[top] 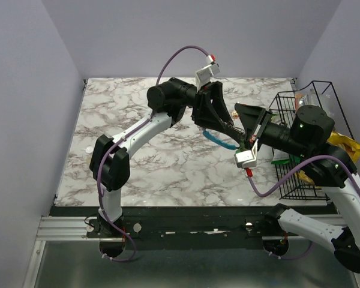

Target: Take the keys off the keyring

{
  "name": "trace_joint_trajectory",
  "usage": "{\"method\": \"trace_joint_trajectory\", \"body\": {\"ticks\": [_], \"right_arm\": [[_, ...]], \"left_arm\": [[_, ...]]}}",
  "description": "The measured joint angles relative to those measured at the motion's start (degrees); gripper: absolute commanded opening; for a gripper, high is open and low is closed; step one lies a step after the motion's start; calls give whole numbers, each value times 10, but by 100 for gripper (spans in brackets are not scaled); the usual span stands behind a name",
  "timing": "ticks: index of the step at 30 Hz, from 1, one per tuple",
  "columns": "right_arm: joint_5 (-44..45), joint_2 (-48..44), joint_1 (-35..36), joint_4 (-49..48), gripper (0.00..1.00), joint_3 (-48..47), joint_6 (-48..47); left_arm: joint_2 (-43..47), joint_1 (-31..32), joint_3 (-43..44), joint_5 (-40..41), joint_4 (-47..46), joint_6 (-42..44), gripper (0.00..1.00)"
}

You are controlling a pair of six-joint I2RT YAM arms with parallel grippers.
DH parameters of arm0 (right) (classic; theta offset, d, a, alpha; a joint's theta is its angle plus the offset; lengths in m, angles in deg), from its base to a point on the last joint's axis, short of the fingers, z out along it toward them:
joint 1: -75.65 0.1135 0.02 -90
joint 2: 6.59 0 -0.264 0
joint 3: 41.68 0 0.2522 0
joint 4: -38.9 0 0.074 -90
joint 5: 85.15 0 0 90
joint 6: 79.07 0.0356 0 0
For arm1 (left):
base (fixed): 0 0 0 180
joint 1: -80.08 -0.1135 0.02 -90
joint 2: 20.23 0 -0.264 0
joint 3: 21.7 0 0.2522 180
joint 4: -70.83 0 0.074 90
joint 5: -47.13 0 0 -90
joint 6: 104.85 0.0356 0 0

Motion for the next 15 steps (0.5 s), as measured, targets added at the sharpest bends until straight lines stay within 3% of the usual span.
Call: {"method": "trace_joint_trajectory", "body": {"ticks": [7,15], "right_arm": [[-1,-1,0,-2,1,0,13],[-1,-16,0,-5,1,5,17]], "left_arm": [[0,29,-15,-13,-2,-5,36],[0,24,-14,-8,-3,-22,34]]}}
